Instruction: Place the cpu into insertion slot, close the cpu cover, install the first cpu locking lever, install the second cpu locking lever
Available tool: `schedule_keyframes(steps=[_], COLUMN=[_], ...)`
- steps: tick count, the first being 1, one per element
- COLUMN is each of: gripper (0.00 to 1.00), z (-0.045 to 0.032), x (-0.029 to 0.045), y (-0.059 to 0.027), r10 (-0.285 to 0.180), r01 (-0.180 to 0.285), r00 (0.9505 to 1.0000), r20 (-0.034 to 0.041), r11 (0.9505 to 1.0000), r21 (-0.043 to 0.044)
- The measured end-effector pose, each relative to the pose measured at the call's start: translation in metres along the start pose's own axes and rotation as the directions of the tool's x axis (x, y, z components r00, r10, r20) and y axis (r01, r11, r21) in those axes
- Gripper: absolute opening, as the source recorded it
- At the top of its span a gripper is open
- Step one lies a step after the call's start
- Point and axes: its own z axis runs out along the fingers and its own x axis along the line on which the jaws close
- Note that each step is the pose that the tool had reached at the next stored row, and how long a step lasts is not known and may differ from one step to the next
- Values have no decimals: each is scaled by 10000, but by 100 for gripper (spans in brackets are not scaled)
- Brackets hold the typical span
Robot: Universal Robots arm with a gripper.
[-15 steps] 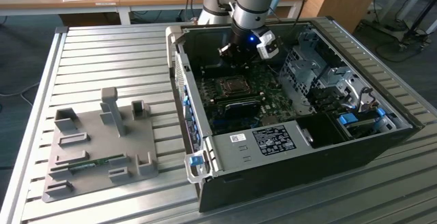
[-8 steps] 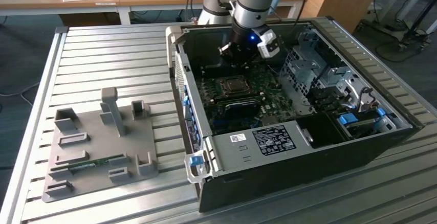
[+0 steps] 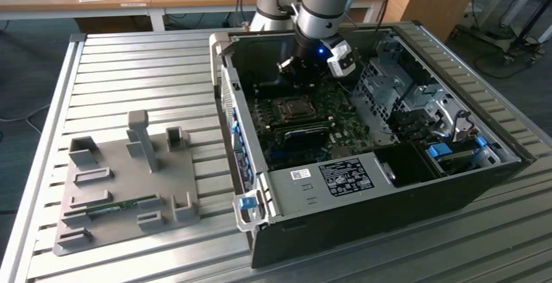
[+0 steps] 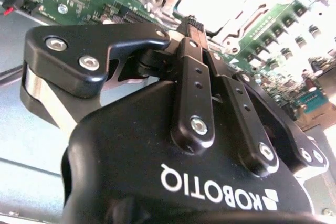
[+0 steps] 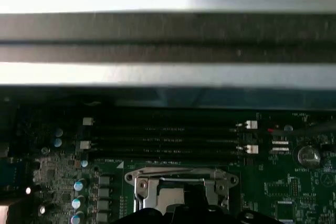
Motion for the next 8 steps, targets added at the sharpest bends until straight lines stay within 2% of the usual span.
schedule_keyframes(steps=[8], gripper=[11], z=[-22], x=[14], y=[-172], r10=[0], r01=[0], r00=[10000], r20=[-1], r11=[10000], r21=[0])
